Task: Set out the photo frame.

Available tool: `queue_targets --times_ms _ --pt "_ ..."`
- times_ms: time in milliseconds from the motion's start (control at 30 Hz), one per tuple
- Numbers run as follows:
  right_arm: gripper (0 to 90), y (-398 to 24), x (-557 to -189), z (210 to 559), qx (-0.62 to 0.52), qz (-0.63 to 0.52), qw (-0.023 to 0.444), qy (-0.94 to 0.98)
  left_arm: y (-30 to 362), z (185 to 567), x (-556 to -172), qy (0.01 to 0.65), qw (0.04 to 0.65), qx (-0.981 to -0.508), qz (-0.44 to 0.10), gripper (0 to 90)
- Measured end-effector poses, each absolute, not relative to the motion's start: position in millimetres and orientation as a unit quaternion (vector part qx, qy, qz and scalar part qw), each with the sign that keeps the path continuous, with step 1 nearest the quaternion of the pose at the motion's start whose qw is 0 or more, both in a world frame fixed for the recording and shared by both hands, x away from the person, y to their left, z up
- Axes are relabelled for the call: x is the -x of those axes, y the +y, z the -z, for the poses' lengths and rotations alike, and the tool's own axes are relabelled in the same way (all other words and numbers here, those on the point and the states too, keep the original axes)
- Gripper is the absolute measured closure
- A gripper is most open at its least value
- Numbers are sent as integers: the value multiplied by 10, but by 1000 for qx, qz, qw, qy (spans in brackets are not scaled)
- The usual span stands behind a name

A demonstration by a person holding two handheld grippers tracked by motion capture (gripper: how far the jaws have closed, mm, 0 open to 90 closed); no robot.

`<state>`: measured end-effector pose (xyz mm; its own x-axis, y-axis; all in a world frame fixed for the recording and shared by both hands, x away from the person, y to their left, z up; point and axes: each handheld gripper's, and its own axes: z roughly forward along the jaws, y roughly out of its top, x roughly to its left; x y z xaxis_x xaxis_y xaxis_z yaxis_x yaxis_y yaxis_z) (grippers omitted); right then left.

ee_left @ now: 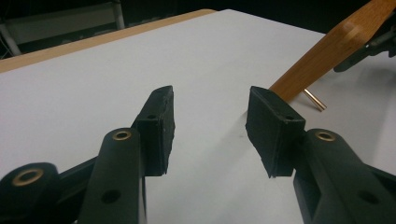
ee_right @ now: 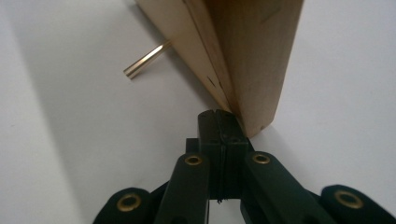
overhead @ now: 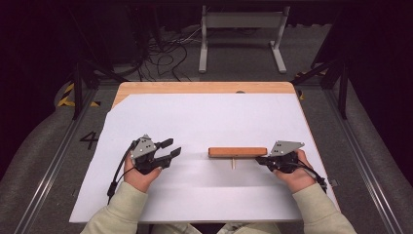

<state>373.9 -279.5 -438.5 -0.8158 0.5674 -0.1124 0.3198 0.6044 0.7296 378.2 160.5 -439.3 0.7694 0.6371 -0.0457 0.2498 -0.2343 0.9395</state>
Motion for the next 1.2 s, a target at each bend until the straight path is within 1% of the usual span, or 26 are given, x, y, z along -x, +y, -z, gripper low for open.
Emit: queue_targets --times_ms 300,567,1000,1200 --pt "900 -2840 -3941 4397 -290 -364 174 868 1604 4392 -3779 288 545 -767 -177 520" --pt "900 -2827 -4156 4443 -328 -385 164 847 1612 4395 -3768 289 540 -770 -177 512" --pt "900 -2661 -4387 4388 -338 -370 175 848 1660 4395 -3725 293 537 -770 -183 509" --pt "900 -2569 -4536 4377 -346 -372 170 844 1728 4402 -3679 300 535 -767 -187 509"
